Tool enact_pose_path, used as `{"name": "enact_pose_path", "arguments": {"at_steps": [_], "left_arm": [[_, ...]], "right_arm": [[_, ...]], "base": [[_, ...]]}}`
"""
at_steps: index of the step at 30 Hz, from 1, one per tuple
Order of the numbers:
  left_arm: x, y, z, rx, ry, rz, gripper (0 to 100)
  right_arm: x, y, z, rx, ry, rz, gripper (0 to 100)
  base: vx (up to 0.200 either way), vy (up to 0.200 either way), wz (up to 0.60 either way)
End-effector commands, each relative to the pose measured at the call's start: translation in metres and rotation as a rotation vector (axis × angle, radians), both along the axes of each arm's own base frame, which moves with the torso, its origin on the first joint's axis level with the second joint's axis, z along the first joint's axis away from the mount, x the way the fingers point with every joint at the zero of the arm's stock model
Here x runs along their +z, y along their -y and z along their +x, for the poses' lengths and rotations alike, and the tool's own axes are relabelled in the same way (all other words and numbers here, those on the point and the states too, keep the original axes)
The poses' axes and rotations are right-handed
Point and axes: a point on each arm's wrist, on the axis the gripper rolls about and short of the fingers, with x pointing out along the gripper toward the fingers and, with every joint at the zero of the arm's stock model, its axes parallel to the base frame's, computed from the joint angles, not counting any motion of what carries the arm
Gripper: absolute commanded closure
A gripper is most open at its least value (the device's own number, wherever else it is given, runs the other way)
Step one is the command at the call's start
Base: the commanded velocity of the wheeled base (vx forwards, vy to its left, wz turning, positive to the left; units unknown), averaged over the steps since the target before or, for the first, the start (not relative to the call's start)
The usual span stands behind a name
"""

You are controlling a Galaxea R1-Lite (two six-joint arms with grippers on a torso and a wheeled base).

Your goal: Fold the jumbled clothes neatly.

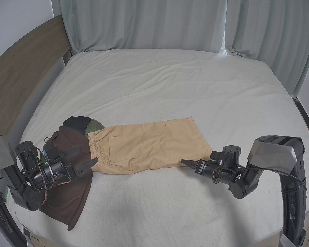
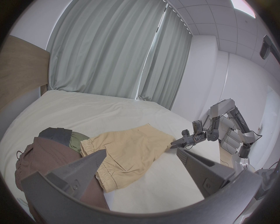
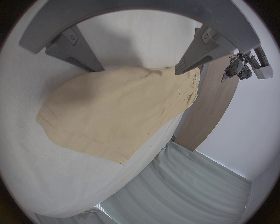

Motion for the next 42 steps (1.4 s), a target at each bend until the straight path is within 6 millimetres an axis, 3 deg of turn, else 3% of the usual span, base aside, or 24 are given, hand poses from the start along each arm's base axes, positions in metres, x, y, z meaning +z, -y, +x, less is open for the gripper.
{"name": "enact_pose_path", "arguments": {"at_steps": [1, 16, 24, 25, 42], "left_arm": [[-0.002, 0.0, 0.001, 0.001, -0.007, -0.001, 0], [-0.01, 0.0, 0.005, 0.002, -0.032, 0.0, 0], [-0.011, 0.002, 0.005, -0.004, -0.035, 0.0, 0], [-0.011, 0.002, 0.006, -0.003, -0.035, 0.0, 0], [-0.011, 0.001, 0.006, 0.004, -0.034, -0.001, 0]], "right_arm": [[-0.016, -0.005, 0.009, -0.001, -0.014, 0.005, 0], [-0.023, -0.036, 0.033, 0.029, 0.028, 0.081, 0], [-0.027, -0.04, 0.038, -0.014, 0.051, 0.09, 0], [-0.027, -0.04, 0.038, -0.017, 0.055, 0.091, 100], [-0.031, -0.038, 0.032, -0.015, 0.053, 0.088, 100]], "base": [[0.0, 0.0, 0.0], [0.0, 0.0, 0.0], [0.0, 0.0, 0.0], [0.0, 0.0, 0.0], [0.0, 0.0, 0.0]]}}
